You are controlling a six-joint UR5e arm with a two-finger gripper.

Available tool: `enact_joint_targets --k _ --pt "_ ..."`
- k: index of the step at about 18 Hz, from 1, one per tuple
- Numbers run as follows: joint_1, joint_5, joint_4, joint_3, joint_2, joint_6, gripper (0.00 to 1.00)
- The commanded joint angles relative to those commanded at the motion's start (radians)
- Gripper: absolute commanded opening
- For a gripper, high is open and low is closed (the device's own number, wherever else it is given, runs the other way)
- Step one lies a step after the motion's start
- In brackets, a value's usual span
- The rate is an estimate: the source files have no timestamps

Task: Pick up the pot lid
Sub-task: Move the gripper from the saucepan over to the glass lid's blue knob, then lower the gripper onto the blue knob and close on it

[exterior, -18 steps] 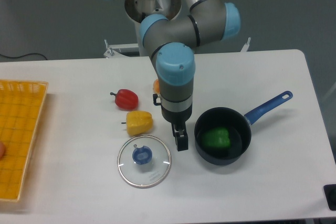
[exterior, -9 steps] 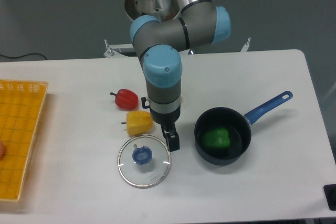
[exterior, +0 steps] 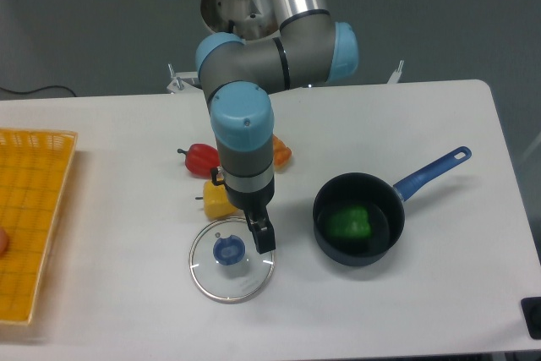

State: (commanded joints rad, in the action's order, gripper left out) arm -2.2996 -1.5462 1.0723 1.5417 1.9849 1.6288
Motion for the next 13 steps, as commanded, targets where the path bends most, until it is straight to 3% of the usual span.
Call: enact_joint_targets --k 5,10,13 --pt "0.038 -0.09 0.014 0.014 -0.001 0.167 1.0" --pt "0.103 -0.227 0.008 0.012 0.064 0.189 1.0" --pt "0.12 -0.221 -0.001 0.006 0.092 0.11 1.0"
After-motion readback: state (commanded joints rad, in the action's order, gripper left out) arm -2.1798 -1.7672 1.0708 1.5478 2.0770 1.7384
